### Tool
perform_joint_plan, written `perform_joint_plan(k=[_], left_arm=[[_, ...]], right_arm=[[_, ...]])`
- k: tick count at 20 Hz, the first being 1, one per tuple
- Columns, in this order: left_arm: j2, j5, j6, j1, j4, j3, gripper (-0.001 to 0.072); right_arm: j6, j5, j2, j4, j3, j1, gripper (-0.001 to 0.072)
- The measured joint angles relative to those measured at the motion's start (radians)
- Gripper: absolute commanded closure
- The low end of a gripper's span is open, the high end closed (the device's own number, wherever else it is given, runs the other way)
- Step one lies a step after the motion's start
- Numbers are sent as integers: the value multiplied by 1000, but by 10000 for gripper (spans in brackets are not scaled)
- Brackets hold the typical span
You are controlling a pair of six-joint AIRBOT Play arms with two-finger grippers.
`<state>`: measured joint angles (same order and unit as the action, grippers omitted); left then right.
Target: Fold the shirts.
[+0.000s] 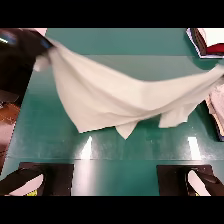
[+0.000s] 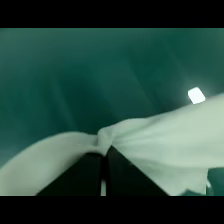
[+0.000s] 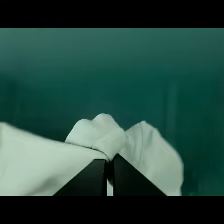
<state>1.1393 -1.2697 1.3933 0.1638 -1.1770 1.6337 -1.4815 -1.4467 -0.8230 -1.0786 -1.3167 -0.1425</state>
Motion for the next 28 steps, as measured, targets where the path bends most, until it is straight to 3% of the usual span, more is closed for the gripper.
perform_joint_plan(k=[4, 8, 9, 10, 11, 12, 13, 16, 17, 21, 25, 28], left_arm=[[231, 124, -44, 0, -2, -102, 681], [390, 309, -53, -1, 2, -130, 678], [411, 346, -53, -1, 3, -133, 501], [425, 378, -51, -1, 5, -133, 177], [436, 402, -47, -1, 5, -129, 80], [444, 413, -41, -1, 5, -122, 96], [449, 417, -40, -3, 3, -106, 96], [454, 349, -33, -33, 0, -29, 96], [448, 306, -32, -50, -1, -5, 97], [398, 101, -22, -145, 1, 18, 96], [309, -16, -13, -209, 56, -187, 96], [216, 7, -12, -225, 126, -442, 96]], right_arm=[[-14, 174, -93, -31, 230, 89, 698], [-21, 423, -237, -119, 305, 155, 696], [-26, 468, -278, -131, 303, 161, 695], [-30, 498, -315, -140, 291, 162, 690], [-35, 527, -354, -147, 272, 159, 586], [-38, 544, -387, -153, 247, 150, 330], [-40, 558, -420, -158, 216, 138, 219], [-45, 536, -478, -164, 112, 89, 236], [-46, 512, -484, -167, 79, 67, 282], [-23, 399, -453, -171, 10, -16, 288], [27, 267, -400, -171, -8, -55, 288], [46, 217, -366, -171, -13, -55, 288]])
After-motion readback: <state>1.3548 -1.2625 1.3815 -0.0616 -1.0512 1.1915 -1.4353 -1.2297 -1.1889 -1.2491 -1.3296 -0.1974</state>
